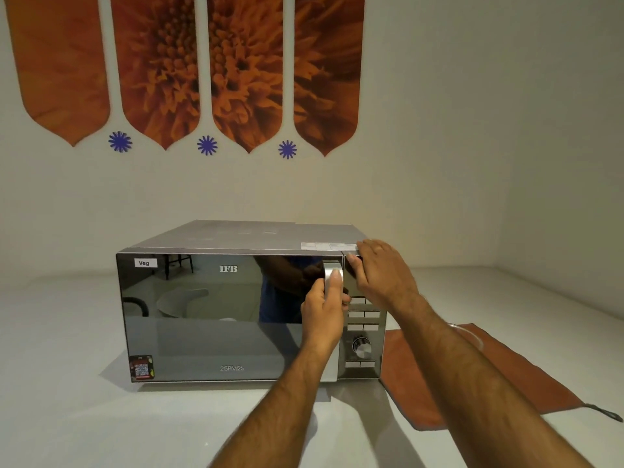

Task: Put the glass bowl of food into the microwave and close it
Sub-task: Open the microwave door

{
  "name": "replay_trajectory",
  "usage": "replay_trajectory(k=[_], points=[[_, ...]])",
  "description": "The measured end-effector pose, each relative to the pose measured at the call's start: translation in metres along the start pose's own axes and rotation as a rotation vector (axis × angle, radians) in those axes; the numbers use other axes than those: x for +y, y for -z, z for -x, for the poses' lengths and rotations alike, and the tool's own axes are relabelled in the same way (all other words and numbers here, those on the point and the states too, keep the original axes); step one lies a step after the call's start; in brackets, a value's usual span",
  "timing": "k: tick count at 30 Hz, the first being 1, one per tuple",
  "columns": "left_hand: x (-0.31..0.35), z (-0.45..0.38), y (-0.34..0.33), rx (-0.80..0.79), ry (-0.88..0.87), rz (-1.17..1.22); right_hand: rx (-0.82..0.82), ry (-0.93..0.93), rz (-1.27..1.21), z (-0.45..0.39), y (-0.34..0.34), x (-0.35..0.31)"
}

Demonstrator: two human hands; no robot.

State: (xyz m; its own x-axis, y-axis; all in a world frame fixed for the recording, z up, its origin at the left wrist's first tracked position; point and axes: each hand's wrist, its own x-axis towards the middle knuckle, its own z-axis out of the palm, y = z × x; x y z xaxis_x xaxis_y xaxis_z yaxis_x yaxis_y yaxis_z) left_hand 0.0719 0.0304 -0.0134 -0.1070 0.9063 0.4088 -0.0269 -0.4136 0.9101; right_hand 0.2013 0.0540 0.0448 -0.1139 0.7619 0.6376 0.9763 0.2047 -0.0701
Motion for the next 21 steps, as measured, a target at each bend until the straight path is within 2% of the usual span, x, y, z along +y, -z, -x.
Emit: replay_trajectory(k=[7,16,21], points=[[-0.006,-0.003,-0.005,0.009,0.029,0.047,0.043,0.004,-0.01,0.001,-0.004,0.001],[0.001,0.0,-0.004,-0.032,0.075,0.082,0.021,0.002,-0.001,0.003,-0.001,0.0],[0.006,0.022,0.0,0.03,0.012,0.061,0.003,-0.01,-0.014,0.001,0.003,0.0]])
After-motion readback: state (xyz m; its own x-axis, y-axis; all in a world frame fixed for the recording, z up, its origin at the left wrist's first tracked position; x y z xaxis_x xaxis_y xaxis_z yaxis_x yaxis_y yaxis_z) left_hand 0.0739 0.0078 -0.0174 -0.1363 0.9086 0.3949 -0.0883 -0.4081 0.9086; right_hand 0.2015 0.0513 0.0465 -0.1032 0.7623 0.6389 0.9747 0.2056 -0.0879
